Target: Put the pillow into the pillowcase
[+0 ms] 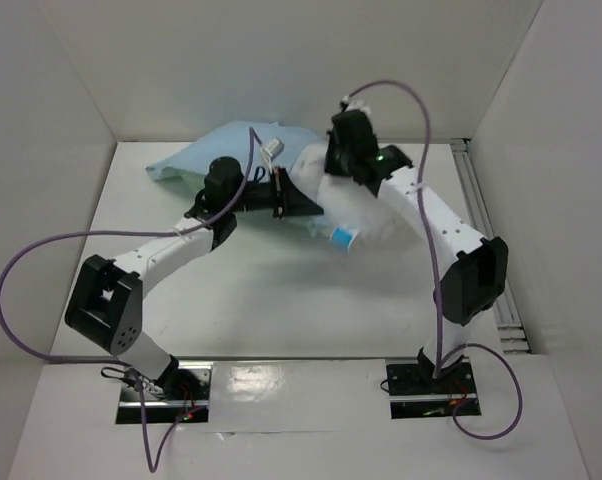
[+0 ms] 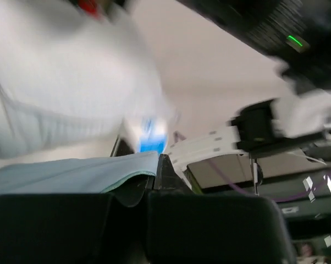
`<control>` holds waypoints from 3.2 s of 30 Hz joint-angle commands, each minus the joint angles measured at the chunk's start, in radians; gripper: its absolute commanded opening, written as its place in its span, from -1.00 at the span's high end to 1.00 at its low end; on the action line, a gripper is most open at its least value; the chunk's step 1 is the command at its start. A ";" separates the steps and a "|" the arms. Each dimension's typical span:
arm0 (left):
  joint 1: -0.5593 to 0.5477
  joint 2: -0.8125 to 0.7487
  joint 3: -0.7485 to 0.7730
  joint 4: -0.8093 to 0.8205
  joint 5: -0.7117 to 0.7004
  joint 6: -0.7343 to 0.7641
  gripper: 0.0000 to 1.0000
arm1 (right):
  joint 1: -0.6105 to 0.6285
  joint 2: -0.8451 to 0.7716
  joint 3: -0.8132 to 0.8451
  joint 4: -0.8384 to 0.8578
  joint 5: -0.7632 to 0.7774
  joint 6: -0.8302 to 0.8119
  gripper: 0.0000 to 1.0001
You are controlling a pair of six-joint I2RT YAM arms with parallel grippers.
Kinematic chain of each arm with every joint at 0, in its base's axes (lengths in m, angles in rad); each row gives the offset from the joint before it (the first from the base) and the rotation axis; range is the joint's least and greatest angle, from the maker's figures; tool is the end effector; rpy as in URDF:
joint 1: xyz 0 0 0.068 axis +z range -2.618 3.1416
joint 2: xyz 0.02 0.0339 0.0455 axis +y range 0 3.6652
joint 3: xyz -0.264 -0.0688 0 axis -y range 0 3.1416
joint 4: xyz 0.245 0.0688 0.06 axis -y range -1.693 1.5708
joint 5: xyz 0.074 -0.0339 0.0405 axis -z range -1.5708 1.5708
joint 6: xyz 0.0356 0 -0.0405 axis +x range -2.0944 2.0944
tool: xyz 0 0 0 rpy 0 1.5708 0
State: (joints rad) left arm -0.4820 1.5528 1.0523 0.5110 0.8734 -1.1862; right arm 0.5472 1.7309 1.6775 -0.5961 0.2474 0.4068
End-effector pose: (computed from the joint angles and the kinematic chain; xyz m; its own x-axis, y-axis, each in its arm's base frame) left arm 0.3027 -0.1891 0.3135 -0.9020 -0.2000 -0.3826 0.3751 0.0757 -0.9239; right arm 0.3430 0.1988 0.3553 -0.6080 0.0788 -0.7900 -0.1060 0.9781 0.1791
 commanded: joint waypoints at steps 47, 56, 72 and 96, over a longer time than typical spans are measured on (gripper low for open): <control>0.031 -0.329 0.325 -1.272 -0.764 0.631 -0.39 | 0.072 -0.359 -0.267 0.059 -0.065 0.029 -0.53; -0.076 -0.195 0.394 -1.453 -1.017 0.582 -0.48 | -0.054 -0.367 -0.674 0.261 -0.500 0.182 0.42; -0.199 -0.086 0.387 -1.703 -1.261 0.458 -1.00 | 0.077 -0.219 -0.550 0.306 -0.476 0.139 -0.64; -0.046 -0.063 0.566 -1.519 -1.127 0.568 1.00 | 0.135 0.122 -0.579 0.582 -0.369 0.250 -0.72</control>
State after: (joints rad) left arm -0.5316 1.5318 1.5696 -1.0733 -0.3145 -0.6563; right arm 0.6647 1.8339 1.0973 -0.1539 -0.1085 0.6193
